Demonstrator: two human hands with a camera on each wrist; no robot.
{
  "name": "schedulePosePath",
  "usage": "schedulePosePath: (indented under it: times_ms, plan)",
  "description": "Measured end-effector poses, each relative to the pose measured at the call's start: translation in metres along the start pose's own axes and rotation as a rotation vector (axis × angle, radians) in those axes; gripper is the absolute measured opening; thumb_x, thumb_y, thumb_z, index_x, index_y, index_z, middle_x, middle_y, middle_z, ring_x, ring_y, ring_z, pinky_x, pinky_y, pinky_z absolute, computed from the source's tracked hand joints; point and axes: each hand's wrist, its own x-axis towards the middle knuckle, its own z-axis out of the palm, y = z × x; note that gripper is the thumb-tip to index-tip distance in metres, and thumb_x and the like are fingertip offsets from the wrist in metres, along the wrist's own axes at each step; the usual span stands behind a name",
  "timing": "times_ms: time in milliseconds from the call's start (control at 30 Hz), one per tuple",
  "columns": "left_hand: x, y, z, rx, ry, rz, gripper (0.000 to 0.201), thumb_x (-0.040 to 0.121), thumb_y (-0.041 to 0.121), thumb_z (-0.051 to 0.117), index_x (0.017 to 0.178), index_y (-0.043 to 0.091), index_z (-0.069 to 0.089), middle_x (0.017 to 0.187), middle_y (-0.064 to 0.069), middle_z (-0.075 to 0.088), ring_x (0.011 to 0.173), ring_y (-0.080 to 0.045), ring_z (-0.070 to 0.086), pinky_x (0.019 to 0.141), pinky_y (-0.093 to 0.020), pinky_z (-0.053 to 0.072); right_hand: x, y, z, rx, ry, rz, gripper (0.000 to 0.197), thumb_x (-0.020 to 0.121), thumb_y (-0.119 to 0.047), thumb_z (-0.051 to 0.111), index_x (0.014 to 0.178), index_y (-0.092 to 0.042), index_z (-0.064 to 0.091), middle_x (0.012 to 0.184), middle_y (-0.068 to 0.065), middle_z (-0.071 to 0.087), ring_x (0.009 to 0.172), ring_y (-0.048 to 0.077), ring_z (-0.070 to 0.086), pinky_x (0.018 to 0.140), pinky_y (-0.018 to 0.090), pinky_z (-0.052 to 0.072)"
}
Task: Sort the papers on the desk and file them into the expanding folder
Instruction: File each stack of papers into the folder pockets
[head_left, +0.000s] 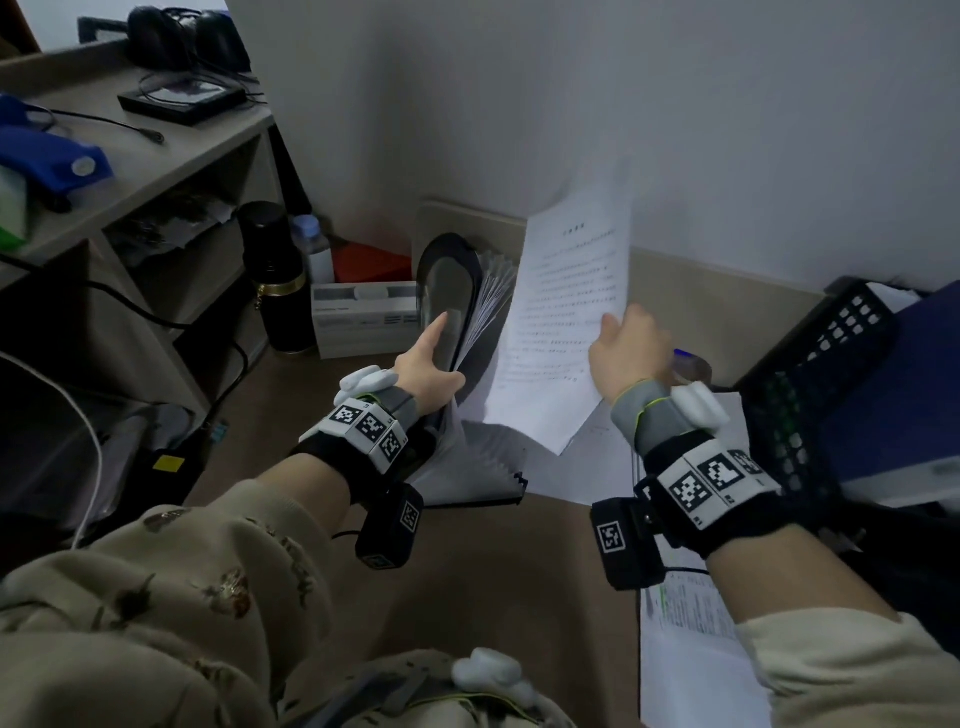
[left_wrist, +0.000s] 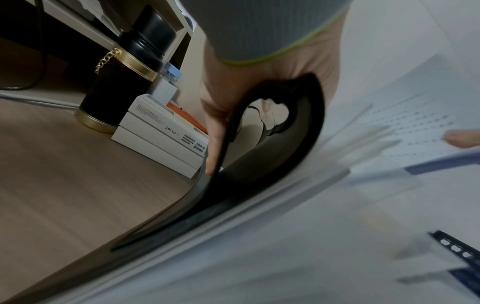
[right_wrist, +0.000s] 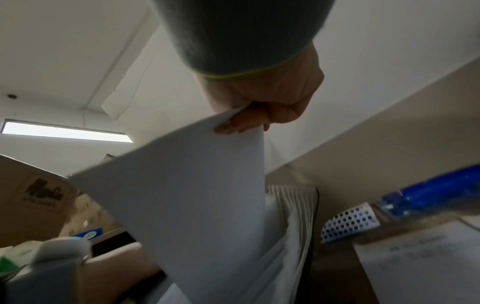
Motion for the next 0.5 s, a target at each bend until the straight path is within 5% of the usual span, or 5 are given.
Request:
schedulePosePath:
  times_ms: [100,233,500]
  plan:
    - [0.001,-0.001,-0.001,-0.013,0.013,-0.007,0.083,0.082,0.011,0.057,0.15,0.044,0.022,0.145,-0.003,0.045,0.098,-0.017,0.054,0.081,-0.022,0.039,-0.009,0.007,0.01,-0.023,-0.082,0.009,0.028,0.099,-0.018,0.039,0.109,0.003,0.053,0.117,0.029,0.056,0.112,0.043,0.05,0.085,0.04,0.04]
    - [0.004,-0.002,-0.004,-0.031,0.039,-0.031,0.084,0.081,0.01,0.057,0.15,0.044,0.023,0.147,-0.005,0.044,0.111,-0.024,0.056,0.085,-0.024,0.042,-0.014,0.012,0.012,-0.047,-0.166,0.04,0.029,0.099,-0.015,0.037,0.115,0.003,0.053,0.12,0.029,0.054,0.107,0.041,0.054,0.075,0.034,0.038]
    - [0.003,-0.003,-0.007,-0.035,0.024,-0.025,0.084,0.081,0.011,0.056,0.149,0.046,0.022,0.147,-0.003,0.043,0.086,-0.018,0.056,0.076,-0.025,0.042,-0.002,0.006,0.017,-0.097,-0.263,0.057,0.028,0.095,-0.008,0.041,0.115,0.005,0.055,0.121,0.026,0.057,0.113,0.039,0.053,0.078,0.032,0.039]
